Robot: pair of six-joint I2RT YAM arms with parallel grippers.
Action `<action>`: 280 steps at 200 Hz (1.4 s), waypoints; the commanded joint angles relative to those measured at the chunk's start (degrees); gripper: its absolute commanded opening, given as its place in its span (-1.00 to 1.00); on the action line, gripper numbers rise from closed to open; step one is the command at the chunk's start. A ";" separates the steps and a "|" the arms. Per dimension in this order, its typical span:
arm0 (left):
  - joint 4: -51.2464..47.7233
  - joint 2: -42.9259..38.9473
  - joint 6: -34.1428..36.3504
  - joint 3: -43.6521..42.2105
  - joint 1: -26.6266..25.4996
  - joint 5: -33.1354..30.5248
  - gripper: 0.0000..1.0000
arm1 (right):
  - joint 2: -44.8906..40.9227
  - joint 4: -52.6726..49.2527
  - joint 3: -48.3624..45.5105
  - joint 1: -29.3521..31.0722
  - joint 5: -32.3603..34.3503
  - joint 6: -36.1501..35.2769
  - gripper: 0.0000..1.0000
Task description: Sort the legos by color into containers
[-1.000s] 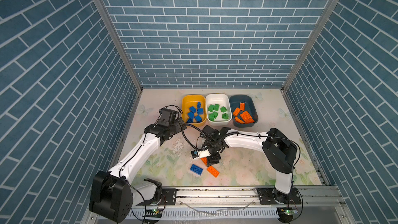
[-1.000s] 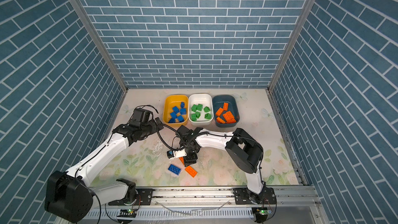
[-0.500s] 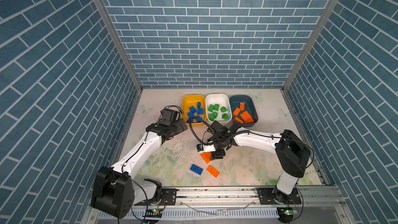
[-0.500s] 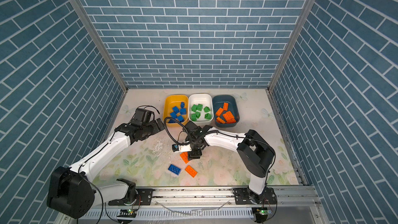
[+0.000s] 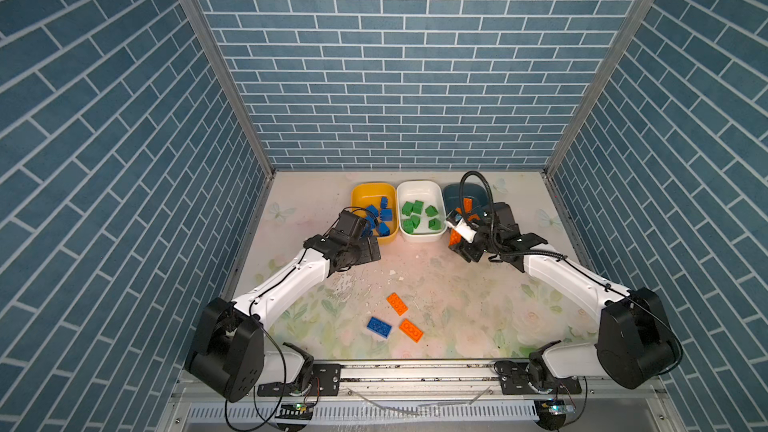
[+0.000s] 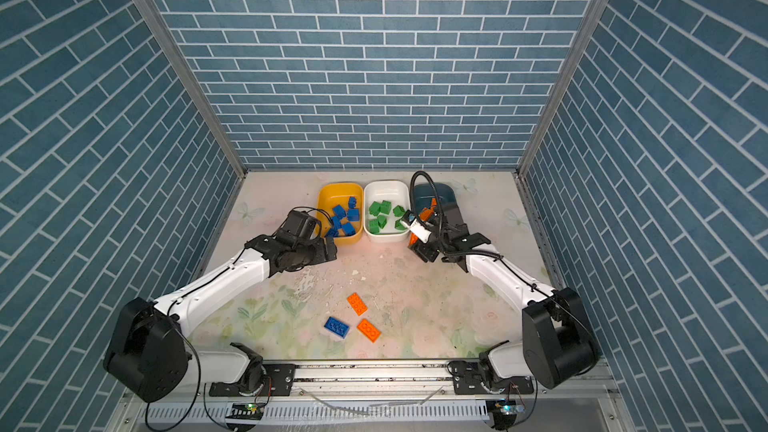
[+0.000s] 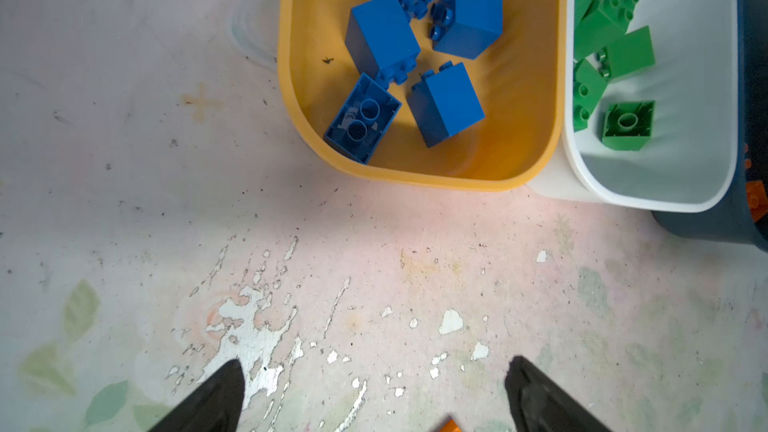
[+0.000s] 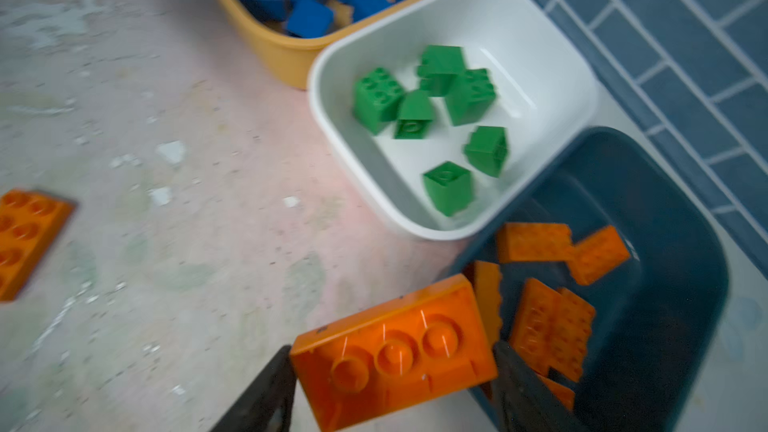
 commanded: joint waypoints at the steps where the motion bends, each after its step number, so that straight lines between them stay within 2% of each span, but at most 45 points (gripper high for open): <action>1: -1.77 0.48 0.92 0.07 -0.05 -0.51 0.99 | 2.81 7.18 0.59 -3.31 8.28 11.80 0.09; 25: -1.19 0.43 -0.02 -0.39 -0.07 0.01 0.99 | 7.16 6.91 3.65 -4.84 11.07 14.87 0.15; 51: -1.08 0.52 -0.29 -0.32 -0.10 0.16 0.99 | 10.81 3.99 7.26 -4.80 13.02 15.95 0.44; 90: -1.64 0.90 -0.47 -0.21 -0.05 -0.35 0.99 | 7.91 0.32 6.69 -3.13 6.49 15.99 0.73; 114: -1.37 0.91 -0.90 -0.39 -0.05 -0.87 0.99 | 2.94 -1.46 2.81 -0.14 1.34 14.45 0.75; 131: -1.85 0.97 -1.49 -0.22 -0.03 -1.82 0.99 | -0.36 -5.29 0.89 4.13 -2.27 12.85 0.75; 142: -2.48 0.76 -1.99 -0.06 0.06 -2.74 0.99 | -1.97 -7.25 -0.32 8.03 -2.17 13.92 0.74; 152: -2.92 0.38 -2.51 -0.12 0.11 -3.55 0.99 | -3.08 -8.67 -1.23 11.84 -0.70 16.83 0.72; 183: -4.54 -2.88 -5.32 -2.04 1.06 -6.17 0.99 | -4.88 -10.55 -3.74 22.85 7.87 32.82 0.69; 208: -4.56 -6.39 -6.95 -4.86 2.23 -6.43 0.99 | -4.10 -14.26 -3.64 30.22 11.86 39.69 0.67; 241: -5.32 -9.41 -7.23 -6.87 2.42 -6.10 0.99 | 0.21 -20.49 -0.43 38.16 14.30 41.13 0.65; 280: -6.55 -11.71 -8.23 -8.86 2.42 -5.15 0.99 | 6.61 -26.03 3.91 43.34 12.93 39.16 0.63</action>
